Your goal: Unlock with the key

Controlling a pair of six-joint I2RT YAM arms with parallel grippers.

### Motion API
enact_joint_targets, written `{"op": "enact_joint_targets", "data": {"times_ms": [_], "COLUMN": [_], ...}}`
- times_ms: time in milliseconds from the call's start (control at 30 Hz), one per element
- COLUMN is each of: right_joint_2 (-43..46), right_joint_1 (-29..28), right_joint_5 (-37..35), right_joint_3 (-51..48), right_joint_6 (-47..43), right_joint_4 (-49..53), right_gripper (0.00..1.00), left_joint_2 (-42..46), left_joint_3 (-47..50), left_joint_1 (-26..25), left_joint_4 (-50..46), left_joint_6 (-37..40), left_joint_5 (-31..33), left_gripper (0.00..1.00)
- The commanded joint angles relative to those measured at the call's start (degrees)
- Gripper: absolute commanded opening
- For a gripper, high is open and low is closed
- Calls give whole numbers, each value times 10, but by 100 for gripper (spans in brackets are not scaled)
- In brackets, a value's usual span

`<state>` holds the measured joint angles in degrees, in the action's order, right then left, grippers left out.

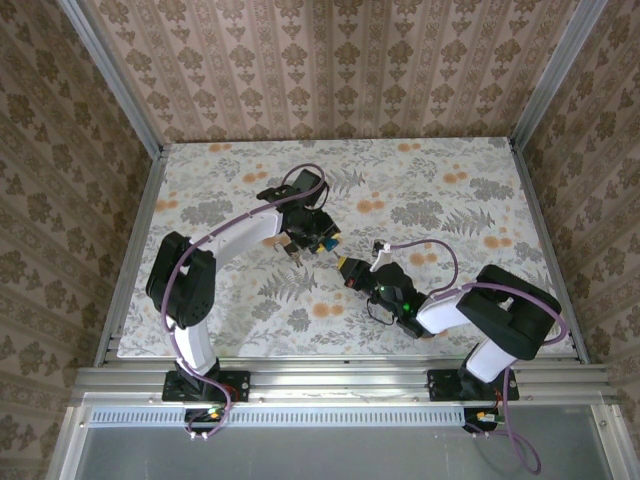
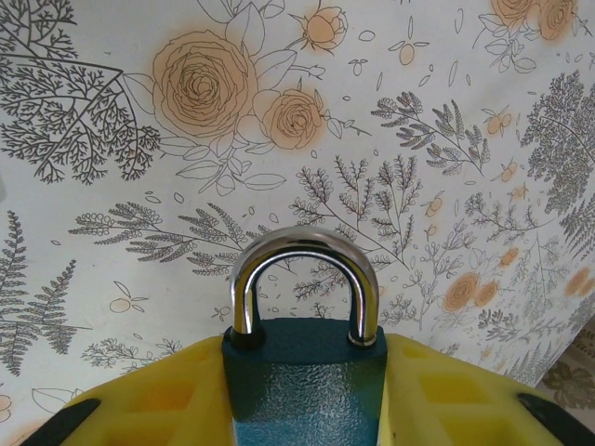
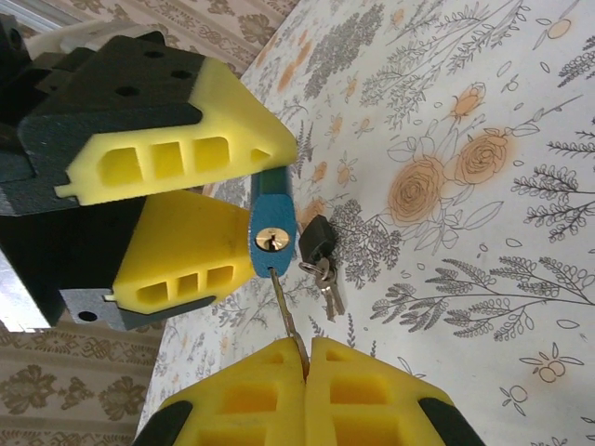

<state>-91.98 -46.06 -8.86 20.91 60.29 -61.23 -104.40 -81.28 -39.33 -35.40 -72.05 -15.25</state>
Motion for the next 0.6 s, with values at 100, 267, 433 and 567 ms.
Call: {"op": "enact_joint_targets", "data": {"times_ms": [100,267,433,567], "right_joint_2": [-5,-4,-6,-7], "right_joint_1": [-2,2,7,12], "right_joint_5": [-27,-27,-27,-27], "right_joint_3": [11,12,12,12], "right_joint_6": [5,4,3,2], "right_joint_4": [-8,-7,-13,-13], "right_gripper": [0,0,0,0], "left_joint_2": [27,25,23,22], "left_joint_3": [8,7,8,8], "left_joint_1": [-2,-2,-5,-8], "left_joint_4": [13,14,15,16], "left_joint_6": [-11,-10,-10,-11], "left_joint_5": [-10,-10,-12,-13], "left_gripper": [42,41,42,41]}}
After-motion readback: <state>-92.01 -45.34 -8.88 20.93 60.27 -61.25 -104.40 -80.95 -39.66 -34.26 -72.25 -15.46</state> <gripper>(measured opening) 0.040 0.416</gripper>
